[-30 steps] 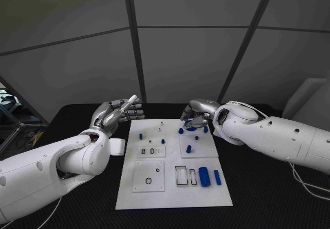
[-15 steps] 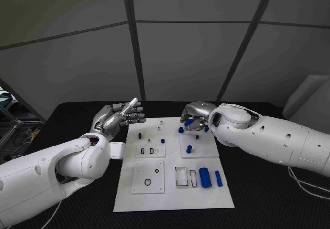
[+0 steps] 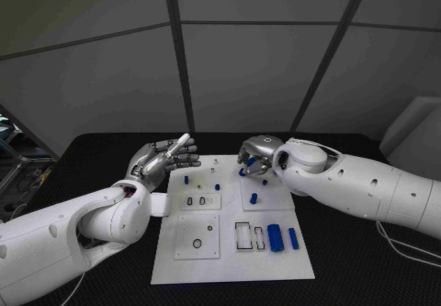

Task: Assemble the parts on the task board

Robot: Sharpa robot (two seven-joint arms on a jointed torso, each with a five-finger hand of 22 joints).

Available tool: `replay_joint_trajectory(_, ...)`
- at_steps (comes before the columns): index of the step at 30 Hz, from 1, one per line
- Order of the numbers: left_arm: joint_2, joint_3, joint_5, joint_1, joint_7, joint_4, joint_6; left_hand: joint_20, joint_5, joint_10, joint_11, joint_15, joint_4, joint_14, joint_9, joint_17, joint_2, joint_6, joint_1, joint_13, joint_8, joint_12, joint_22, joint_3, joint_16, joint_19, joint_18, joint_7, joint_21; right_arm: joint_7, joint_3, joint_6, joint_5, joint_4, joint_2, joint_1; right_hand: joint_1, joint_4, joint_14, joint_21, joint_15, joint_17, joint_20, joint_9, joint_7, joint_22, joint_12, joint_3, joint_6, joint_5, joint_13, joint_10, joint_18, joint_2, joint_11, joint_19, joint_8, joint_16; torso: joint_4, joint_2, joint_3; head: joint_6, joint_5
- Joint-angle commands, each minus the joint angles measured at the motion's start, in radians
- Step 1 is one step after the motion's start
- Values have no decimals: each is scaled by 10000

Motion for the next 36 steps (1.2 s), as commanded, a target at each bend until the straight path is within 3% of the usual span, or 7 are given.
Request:
replay_joint_trajectory(1,11,3,5,7,0,63,198,-21,11,68,-11,-7,-18,86,-13,10,70,30,60,-15,-55,-65,6,-52,-61,82,126,25,29,-14,9,139,-149,-69,50,24,94,-4,304,179,-20,84,13,20,-48,227,53,157,34,-10,-10,104,-197,66,-27,108,-13,108,3,79,12,24,-7)
replay_joint_trajectory(17,-63,2,5,6,50,90,232,-23,11,71,-7,-5,-46,87,-17,17,75,33,89,-16,-66,-84,2,-56,-77,89,123,29,25,-30,7,518,-115,-231,152,23,92,5,287,501,-37,293,-6,19,-25,620,94,524,108,-40,-29,269,-243,76,-52,168,-20,338,9,165,24,-10,-32)
replay_joint_trajectory(28,-109,3,5,7,57,64,228,-24,11,73,-5,-2,-72,85,-21,22,78,36,115,-16,-77,-101,-1,-60,-94,92,120,33,20,22,7,528,161,-237,183,23,27,97,278,694,-40,453,-7,32,9,836,157,784,239,-182,-20,495,-266,77,-62,165,5,518,12,229,23,42,-20)
replay_joint_trajectory(34,-109,3,5,7,46,61,244,-24,11,70,-2,0,-82,82,-23,24,76,34,121,-17,-84,-111,-3,-65,-103,92,118,38,16,24,7,362,295,-281,219,23,133,176,273,922,-86,547,-35,81,10,1140,306,1042,556,-368,35,884,-301,242,-121,225,118,638,17,249,25,30,-30)
replay_joint_trajectory(36,-112,3,5,7,44,59,247,-24,11,70,-2,0,-82,82,-23,24,76,34,121,-17,-84,-111,-3,-65,-103,92,118,38,16,22,7,192,312,-289,224,23,252,185,267,1006,-127,571,-63,107,-27,1249,361,1188,723,-666,63,1036,-314,361,-159,244,183,675,19,257,21,33,-29)
